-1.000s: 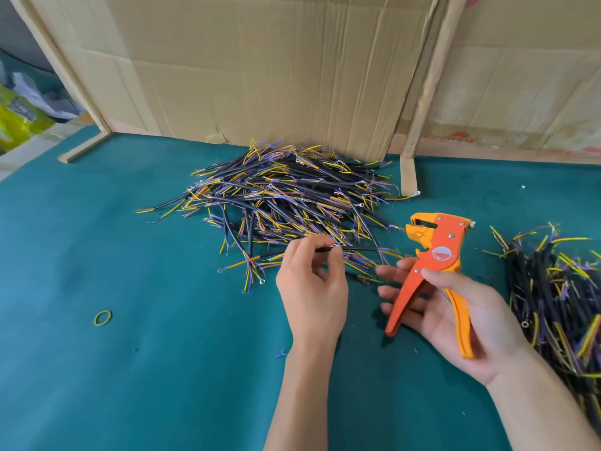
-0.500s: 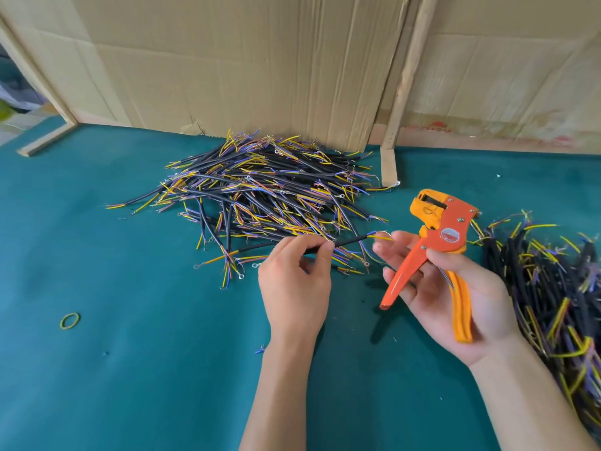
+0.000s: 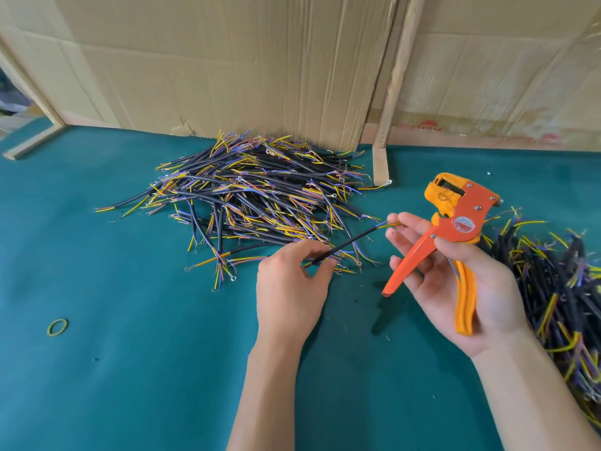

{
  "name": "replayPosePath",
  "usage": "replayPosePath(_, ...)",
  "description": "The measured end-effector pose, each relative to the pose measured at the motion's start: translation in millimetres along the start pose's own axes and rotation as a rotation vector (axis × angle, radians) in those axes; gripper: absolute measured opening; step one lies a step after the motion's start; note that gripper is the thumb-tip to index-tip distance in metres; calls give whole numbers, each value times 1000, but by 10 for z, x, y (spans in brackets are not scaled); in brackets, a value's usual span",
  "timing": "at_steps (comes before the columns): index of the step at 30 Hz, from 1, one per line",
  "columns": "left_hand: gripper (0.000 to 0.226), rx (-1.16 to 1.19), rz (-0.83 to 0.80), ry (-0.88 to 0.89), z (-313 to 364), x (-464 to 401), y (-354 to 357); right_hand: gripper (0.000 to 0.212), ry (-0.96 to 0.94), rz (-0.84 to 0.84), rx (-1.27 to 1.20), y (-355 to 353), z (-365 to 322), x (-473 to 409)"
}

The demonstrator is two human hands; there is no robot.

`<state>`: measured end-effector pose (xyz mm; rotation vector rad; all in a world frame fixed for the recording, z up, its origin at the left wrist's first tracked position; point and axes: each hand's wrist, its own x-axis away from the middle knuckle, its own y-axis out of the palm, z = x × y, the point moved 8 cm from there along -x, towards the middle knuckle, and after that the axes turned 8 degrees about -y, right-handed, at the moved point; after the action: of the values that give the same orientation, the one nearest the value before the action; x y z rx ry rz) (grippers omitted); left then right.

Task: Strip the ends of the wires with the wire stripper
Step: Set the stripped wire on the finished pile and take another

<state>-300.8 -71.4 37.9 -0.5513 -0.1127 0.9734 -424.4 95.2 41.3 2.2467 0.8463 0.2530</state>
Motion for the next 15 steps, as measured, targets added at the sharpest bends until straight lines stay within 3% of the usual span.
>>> replayPosePath(9, 11, -112, 102, 105, -10, 2, -76, 53, -15, -17, -21, -1, -85, 15)
replayPosePath(12, 15, -46, 78, 114, -6, 2, -85, 58, -35, -10, 13, -23, -107, 10)
replayPosePath(15, 6, 133, -12, 2, -110, -54, -65, 61, -67, 18, 18, -55, -144, 2)
